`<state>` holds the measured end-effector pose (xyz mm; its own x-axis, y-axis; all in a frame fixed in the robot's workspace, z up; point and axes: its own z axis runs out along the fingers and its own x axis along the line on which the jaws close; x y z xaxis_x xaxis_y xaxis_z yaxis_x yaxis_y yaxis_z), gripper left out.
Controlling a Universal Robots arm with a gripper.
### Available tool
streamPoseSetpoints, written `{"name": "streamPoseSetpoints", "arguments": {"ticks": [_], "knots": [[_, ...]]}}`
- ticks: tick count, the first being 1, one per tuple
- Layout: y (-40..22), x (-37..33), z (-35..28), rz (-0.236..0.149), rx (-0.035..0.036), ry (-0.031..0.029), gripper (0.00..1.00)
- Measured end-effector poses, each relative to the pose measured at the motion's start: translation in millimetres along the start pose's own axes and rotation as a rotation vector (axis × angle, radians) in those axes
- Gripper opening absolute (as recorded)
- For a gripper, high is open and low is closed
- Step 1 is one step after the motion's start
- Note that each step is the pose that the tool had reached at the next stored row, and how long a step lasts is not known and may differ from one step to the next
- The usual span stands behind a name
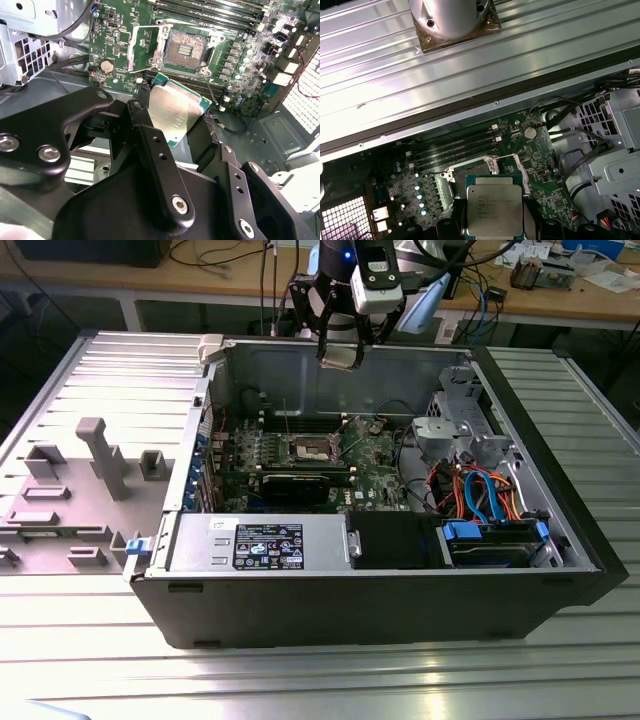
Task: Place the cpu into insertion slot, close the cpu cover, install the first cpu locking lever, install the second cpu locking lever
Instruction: 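Place the cpu into insertion slot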
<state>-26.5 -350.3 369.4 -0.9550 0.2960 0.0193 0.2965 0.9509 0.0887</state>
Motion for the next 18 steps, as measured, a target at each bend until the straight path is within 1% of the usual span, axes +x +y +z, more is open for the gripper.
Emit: {"name": "streamPoseSetpoints", "arguments": {"ticks": [4,10,18], "knots": [[0.0,0.0,0.0,0.002,0.0,-0.0002,0.54],[0.0,0.0,0.1,0.043,-0.0007,-0.0038,0.54],[0.0,0.0,0.2,0.048,-0.0009,-0.0043,0.54]]}}
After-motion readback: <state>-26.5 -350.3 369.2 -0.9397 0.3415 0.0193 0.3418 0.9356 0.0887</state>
